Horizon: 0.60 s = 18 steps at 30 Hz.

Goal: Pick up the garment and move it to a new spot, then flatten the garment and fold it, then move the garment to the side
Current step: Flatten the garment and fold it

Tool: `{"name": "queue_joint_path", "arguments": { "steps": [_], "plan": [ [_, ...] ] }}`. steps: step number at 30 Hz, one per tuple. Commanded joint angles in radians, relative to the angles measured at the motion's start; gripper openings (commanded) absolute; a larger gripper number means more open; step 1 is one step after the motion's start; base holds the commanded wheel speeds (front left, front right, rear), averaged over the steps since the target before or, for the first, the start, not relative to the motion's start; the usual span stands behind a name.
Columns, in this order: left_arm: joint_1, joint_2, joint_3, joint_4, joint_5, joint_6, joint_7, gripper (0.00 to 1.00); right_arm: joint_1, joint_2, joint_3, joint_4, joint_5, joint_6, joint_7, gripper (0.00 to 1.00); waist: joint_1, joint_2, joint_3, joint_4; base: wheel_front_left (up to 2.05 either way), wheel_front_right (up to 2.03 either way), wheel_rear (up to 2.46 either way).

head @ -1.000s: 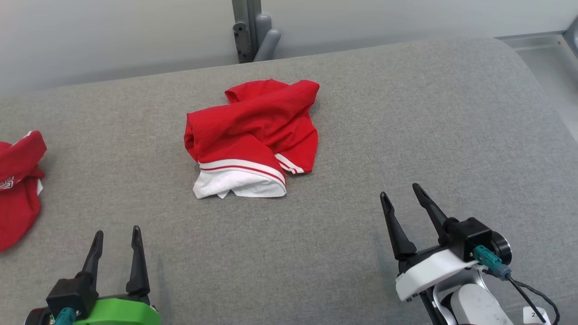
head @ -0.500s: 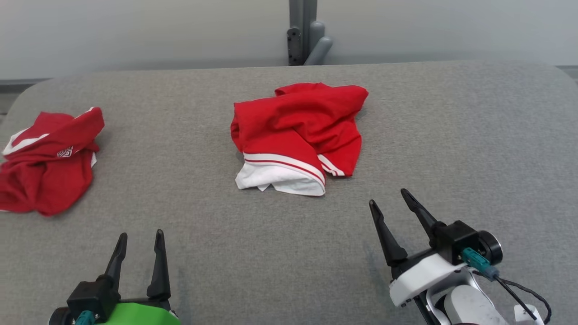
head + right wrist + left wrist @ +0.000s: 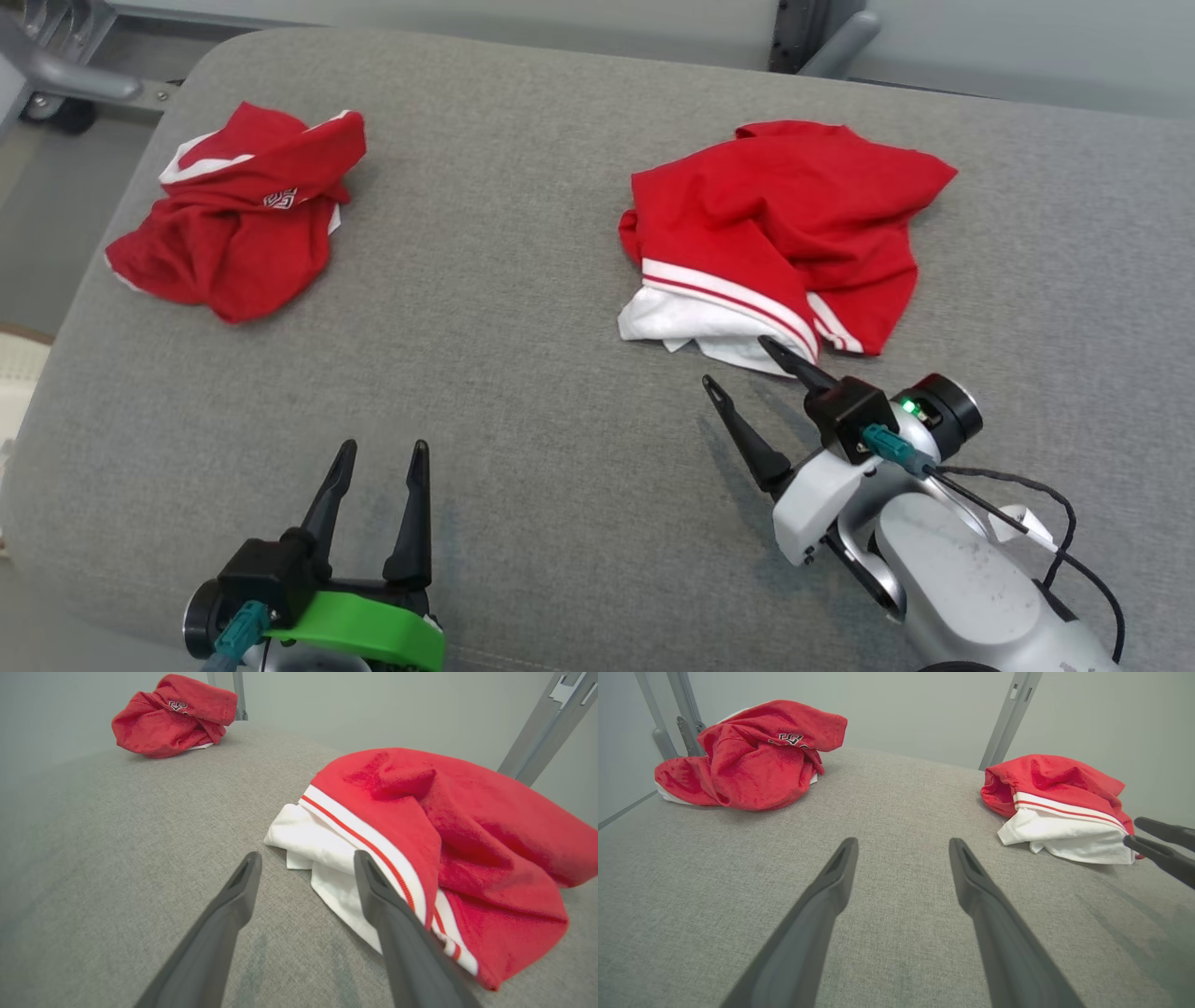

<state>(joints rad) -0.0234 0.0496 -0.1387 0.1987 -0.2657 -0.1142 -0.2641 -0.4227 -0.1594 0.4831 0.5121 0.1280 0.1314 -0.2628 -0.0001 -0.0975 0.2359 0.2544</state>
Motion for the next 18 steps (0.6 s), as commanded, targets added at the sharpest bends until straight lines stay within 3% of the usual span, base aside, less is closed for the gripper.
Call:
{"name": "queue_joint_path", "arguments": {
  "steps": [1,13,14,15,16,18],
  "plan": [
    [-0.022,0.001,-0.015,0.000,-0.016,0.007,0.000,1.00,-0.048,-0.012,0.015,0.042,-0.013,-0.001,-0.002,1.00,0.0001,0.0000,0.092,0.116,0.00,0.00,0.00],
    [-0.049,0.001,-0.087,-0.012,-0.090,0.039,0.000,1.00,-0.222,-0.040,0.059,0.271,-0.164,-0.001,-0.002,1.00,0.0001,0.0000,0.164,0.197,0.00,0.00,0.00],
    [-0.050,0.001,-0.088,-0.014,-0.092,0.041,0.000,1.00,-0.225,-0.037,0.056,0.282,-0.169,-0.001,-0.002,0.76,0.0001,0.0000,0.165,0.196,0.00,0.00,0.00],
    [-0.051,0.001,-0.090,-0.015,-0.093,0.042,0.000,1.00,-0.228,-0.036,0.049,0.290,-0.173,-0.001,0.001,0.34,0.0001,0.0000,0.166,0.195,0.00,0.00,0.00],
    [-0.052,0.001,-0.091,-0.015,-0.096,0.042,0.000,1.00,-0.229,-0.036,0.040,0.297,-0.178,-0.001,0.001,0.00,0.0001,0.0000,0.166,0.193,0.00,0.00,0.00],
    [-0.054,0.001,-0.088,-0.011,-0.099,0.044,0.000,1.00,-0.225,-0.031,0.029,0.309,-0.184,-0.001,0.001,0.00,0.0001,0.0000,0.164,0.186,0.00,0.00,0.00]
  ]
}}
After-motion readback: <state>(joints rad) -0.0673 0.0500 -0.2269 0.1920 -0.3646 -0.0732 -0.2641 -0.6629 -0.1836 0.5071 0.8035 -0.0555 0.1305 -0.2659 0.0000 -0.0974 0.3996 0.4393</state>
